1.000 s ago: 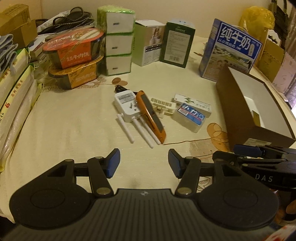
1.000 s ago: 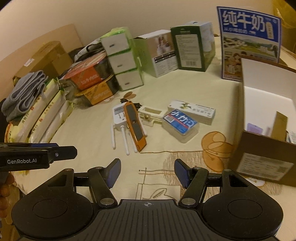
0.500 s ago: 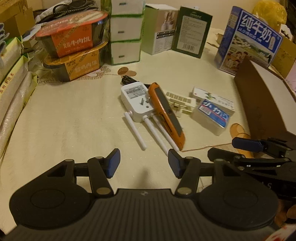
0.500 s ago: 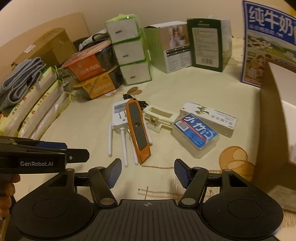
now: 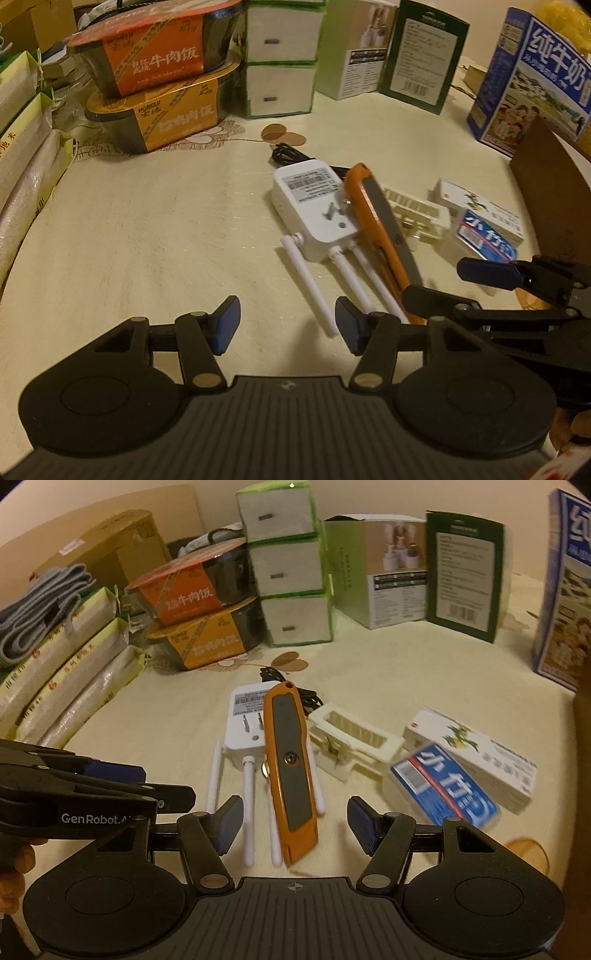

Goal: Organize rigid objects
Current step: 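Grasp the white repeater with the left tool while the right tool grasps the orange knife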

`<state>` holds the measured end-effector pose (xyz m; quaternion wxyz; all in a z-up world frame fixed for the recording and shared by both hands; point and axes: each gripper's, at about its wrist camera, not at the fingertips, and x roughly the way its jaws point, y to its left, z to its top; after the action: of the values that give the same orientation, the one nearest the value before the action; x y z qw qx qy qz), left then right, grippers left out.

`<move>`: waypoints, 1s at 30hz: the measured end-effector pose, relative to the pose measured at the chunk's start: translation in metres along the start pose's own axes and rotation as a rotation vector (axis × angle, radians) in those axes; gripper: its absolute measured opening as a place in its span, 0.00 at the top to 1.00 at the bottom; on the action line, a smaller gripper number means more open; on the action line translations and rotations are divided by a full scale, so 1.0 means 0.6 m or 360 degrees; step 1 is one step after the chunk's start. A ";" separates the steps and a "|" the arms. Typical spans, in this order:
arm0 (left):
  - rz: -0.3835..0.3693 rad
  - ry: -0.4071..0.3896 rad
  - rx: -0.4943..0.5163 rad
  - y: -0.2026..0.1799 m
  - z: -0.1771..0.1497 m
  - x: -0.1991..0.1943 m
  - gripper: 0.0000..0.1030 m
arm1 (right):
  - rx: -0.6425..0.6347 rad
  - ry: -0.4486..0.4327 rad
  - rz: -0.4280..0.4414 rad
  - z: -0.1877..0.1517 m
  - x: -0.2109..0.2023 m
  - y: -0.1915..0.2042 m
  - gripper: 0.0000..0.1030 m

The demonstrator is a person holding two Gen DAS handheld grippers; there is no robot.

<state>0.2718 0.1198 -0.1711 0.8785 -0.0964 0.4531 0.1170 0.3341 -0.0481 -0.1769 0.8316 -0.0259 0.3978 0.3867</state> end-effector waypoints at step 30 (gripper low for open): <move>-0.0075 -0.0072 -0.0056 0.004 0.020 0.028 0.48 | -0.0162 -0.0179 -0.0082 0.011 0.019 0.002 0.70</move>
<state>0.2897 0.1273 -0.1783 0.8891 -0.1197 0.4287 0.1065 0.3421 -0.0379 -0.1796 0.8598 -0.0566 0.3296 0.3858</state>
